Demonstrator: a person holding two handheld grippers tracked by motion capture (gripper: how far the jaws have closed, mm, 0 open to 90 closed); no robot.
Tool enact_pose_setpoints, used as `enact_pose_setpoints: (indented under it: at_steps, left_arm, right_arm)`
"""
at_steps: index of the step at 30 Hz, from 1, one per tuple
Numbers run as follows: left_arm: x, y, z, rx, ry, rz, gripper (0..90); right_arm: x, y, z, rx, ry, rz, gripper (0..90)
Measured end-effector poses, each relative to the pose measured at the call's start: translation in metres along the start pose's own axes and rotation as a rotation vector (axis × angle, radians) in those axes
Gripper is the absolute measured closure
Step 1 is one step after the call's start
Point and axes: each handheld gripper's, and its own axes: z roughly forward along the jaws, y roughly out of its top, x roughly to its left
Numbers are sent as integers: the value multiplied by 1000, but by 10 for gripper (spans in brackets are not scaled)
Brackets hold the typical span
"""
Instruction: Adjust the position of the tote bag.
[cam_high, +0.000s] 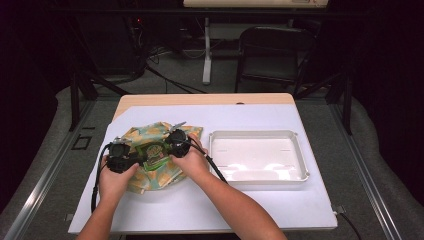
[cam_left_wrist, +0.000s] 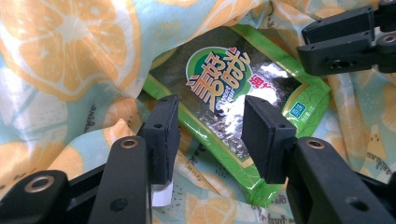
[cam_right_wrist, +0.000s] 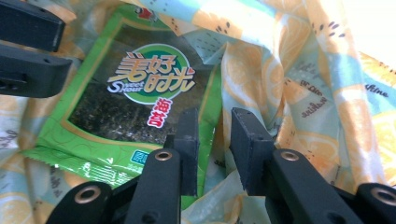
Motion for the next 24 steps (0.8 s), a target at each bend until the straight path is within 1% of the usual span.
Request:
enact_pose_setpoints:
  at_steps: [2,3,4,5,7,8,15,17,19,21,24]
  left_arm:
    - [1,-1,0,-5,-1,-9,560]
    - [2,-1,0,-6,-2,-6,557]
    - [2,-2,0,-21,-1,-19,553]
    - [3,-3,0,-23,-3,-24,549]
    - [5,-4,1,-16,-3,-35,545]
    - [5,-4,2,-17,-1,-38,546]
    - [7,-6,2,-8,5,-37,543]
    - [8,-8,3,-7,5,-46,540]
    - [10,-8,4,7,8,-45,535]
    - [10,-9,4,2,7,-55,519]
    - [11,-9,5,12,-3,-59,496]
  right_arm:
    - [-1,-1,2,4,0,6,723]
    - [-1,-1,2,20,1,-1,724]
    - [-1,-1,4,15,-1,3,724]
    - [-2,-1,4,28,1,-5,725]
    - [0,-2,5,17,1,7,731]
    - [0,-2,5,19,0,2,732]
    - [1,-2,6,15,3,6,739]
    - [1,-2,6,17,4,5,739]
    - [1,-2,6,17,5,12,739]
    - [0,-2,6,23,8,12,748]
    - [0,-3,6,20,16,18,769]
